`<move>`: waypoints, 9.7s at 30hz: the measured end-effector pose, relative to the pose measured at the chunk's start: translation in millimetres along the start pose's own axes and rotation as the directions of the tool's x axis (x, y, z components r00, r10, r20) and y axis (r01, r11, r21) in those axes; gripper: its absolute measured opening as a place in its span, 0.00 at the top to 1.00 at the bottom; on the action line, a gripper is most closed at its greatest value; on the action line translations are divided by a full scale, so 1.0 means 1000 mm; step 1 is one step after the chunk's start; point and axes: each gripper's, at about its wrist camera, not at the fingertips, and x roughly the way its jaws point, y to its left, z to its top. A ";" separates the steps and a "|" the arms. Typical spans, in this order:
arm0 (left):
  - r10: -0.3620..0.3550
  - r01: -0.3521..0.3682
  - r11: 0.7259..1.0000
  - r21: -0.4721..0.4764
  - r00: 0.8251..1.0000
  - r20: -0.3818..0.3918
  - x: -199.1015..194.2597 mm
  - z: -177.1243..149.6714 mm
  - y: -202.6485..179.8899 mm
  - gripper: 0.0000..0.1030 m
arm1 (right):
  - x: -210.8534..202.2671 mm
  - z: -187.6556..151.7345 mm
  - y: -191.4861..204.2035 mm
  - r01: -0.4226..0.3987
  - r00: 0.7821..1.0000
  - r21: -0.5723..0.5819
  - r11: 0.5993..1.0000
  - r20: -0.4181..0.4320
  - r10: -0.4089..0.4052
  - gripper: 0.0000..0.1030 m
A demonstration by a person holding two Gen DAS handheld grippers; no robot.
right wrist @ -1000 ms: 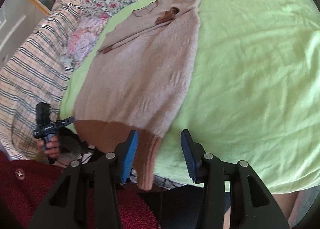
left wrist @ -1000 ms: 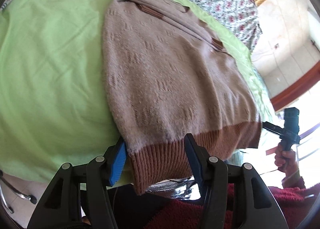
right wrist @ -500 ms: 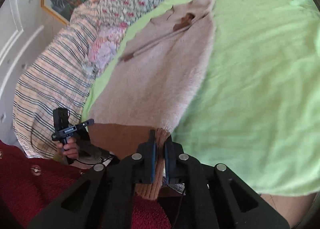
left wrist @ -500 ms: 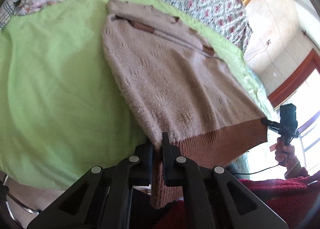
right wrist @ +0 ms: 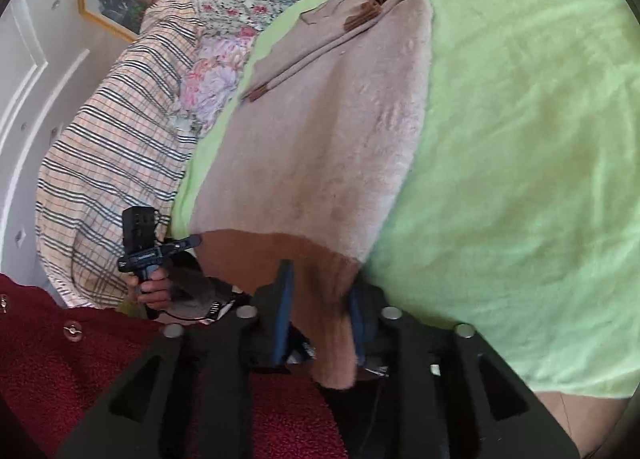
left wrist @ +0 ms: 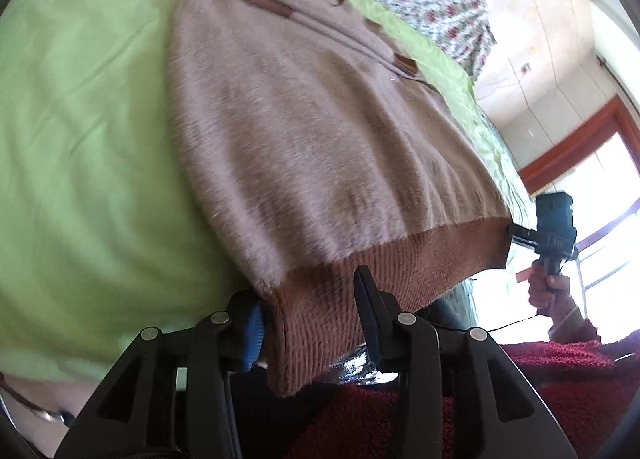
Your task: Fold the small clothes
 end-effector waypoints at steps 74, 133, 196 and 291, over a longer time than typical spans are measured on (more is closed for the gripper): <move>0.164 -0.169 0.985 0.040 0.980 0.113 0.118 0.354 0.033 0.59 | 0.162 0.364 -0.028 0.405 0.914 -0.160 0.900 0.041 -0.404 0.53; 0.199 -0.005 0.856 -0.516 0.925 0.322 0.054 0.214 0.079 0.31 | 0.073 0.221 -0.002 0.259 0.937 0.058 0.964 0.226 -0.265 0.51; 0.014 -0.032 0.957 0.287 0.998 0.063 0.206 0.255 -0.199 0.57 | 0.083 0.379 -0.088 0.394 0.917 -0.092 0.914 0.104 -0.385 0.49; 0.254 -0.257 0.966 -0.014 0.946 0.200 -0.024 0.142 -0.018 0.39 | 0.105 0.201 0.037 0.133 0.986 -0.001 0.991 0.106 -0.132 0.59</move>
